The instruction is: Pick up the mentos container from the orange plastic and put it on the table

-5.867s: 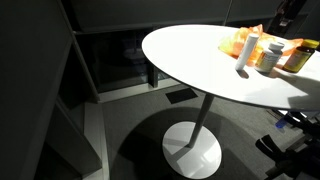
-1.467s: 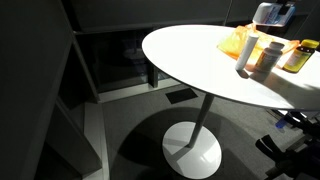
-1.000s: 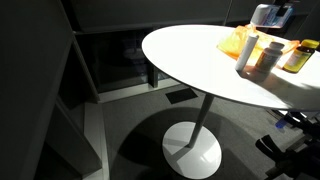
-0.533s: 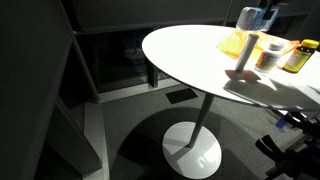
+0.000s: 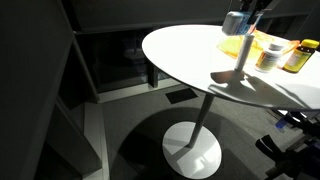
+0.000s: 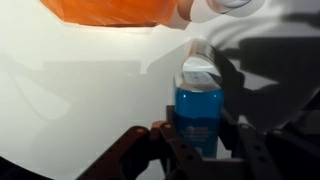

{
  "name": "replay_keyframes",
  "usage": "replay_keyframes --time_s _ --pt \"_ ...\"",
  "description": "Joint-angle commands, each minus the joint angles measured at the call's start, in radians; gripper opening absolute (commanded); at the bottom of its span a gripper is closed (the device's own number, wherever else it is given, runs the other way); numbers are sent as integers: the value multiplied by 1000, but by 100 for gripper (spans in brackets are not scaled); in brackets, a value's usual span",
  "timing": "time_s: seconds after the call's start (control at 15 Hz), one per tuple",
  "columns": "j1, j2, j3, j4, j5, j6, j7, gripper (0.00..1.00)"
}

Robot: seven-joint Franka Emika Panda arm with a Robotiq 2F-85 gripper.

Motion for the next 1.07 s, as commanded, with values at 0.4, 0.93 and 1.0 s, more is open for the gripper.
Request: replay_keyframes --time_s 0.4,0.93,1.0 --pt "14 41 26 32 27 27 -87 18" --pt "-2 79 23 26 98 23 -147 18" --pt "-5 86 22 27 116 25 -163 18"
